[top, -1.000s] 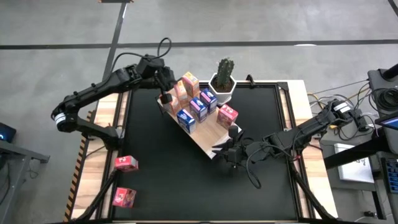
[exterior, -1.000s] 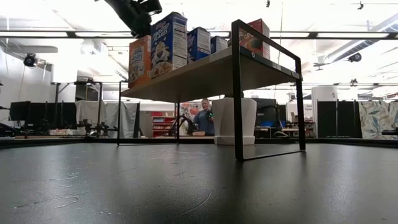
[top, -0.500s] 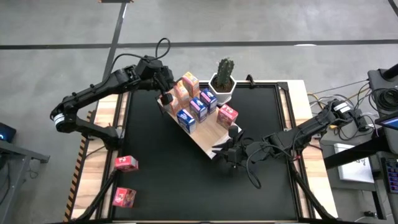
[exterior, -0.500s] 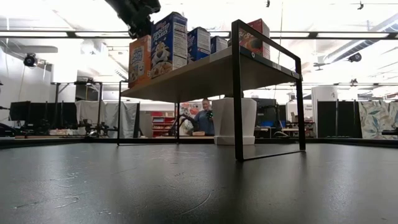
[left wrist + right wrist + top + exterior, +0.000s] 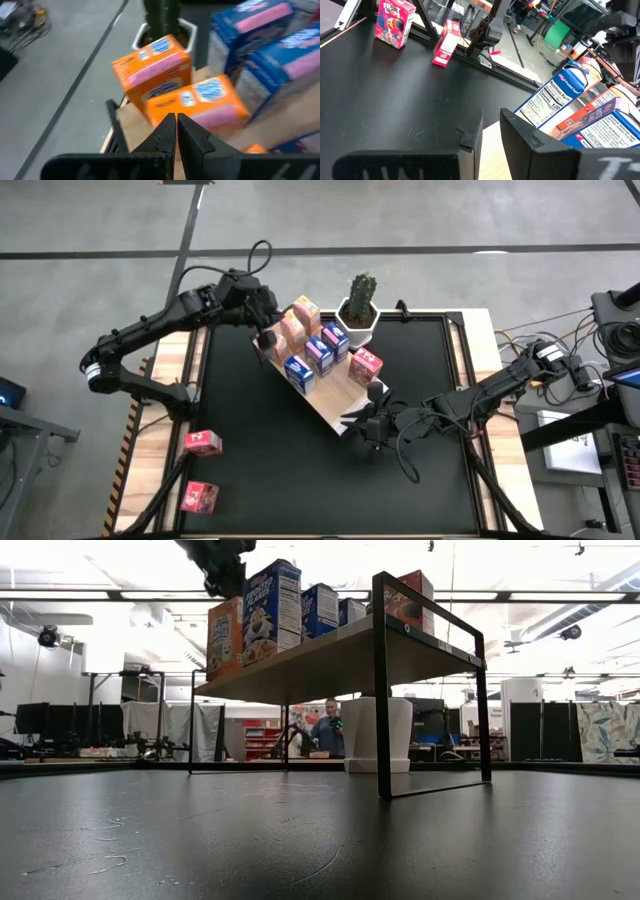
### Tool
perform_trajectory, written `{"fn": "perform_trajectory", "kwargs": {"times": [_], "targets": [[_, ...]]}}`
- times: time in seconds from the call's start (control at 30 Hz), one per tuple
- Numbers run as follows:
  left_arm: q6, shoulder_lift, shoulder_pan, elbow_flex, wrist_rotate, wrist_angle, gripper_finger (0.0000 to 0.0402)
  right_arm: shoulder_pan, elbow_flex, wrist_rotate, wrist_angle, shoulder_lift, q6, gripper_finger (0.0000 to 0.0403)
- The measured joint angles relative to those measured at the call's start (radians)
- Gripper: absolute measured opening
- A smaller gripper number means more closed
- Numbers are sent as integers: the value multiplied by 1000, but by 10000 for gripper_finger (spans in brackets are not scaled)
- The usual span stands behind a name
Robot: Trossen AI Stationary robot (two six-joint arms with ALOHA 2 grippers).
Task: Stack cereal on shelf
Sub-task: Adjust the middle orange cereal box on the shelf
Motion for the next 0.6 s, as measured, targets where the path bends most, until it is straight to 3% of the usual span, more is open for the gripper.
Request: {"fn": "perform_trajectory", "kwargs": {"times": [0.23,0.6], "targets": [[68,4,-74,-6,96,14,0,0,0,0,-1,0,0,57],[105,32,-151,-6,99,22,0,0,0,0,1,0,0,57]]}}
